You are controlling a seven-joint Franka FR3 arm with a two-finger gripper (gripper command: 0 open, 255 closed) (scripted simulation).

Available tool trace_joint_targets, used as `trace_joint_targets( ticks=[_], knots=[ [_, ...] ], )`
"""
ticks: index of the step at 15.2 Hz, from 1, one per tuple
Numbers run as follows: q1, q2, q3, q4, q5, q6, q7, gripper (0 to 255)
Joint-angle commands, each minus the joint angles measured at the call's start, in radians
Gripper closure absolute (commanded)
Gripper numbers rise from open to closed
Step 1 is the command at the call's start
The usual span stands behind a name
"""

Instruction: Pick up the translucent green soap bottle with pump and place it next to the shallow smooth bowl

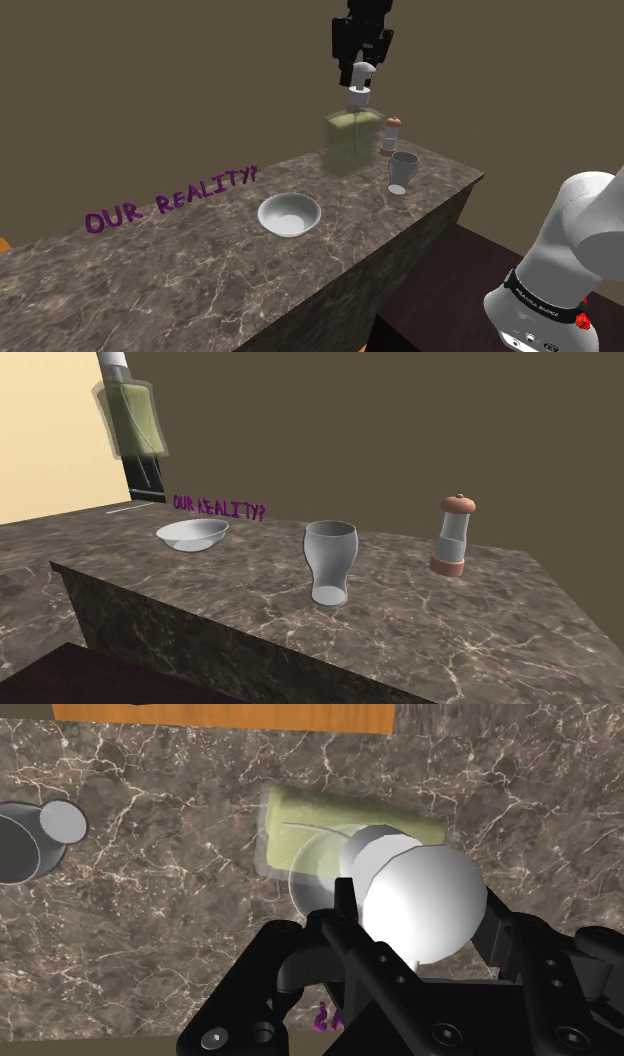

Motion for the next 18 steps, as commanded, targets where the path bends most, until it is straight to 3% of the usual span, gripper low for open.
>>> trace_joint_targets(
  ticks=[1,8,13,18],
  knots=[
    [0.019,0.032,0.035,0.045,0.000,-0.005,0.057,255],
    [0.091,0.200,0.147,0.278,-0.038,-0.051,0.248,255],
    [0.185,0.392,0.225,0.547,-0.120,-0.125,0.403,255],
    [0.171,0.336,0.216,0.402,-0.097,-0.034,0.382,255]
  ],
)
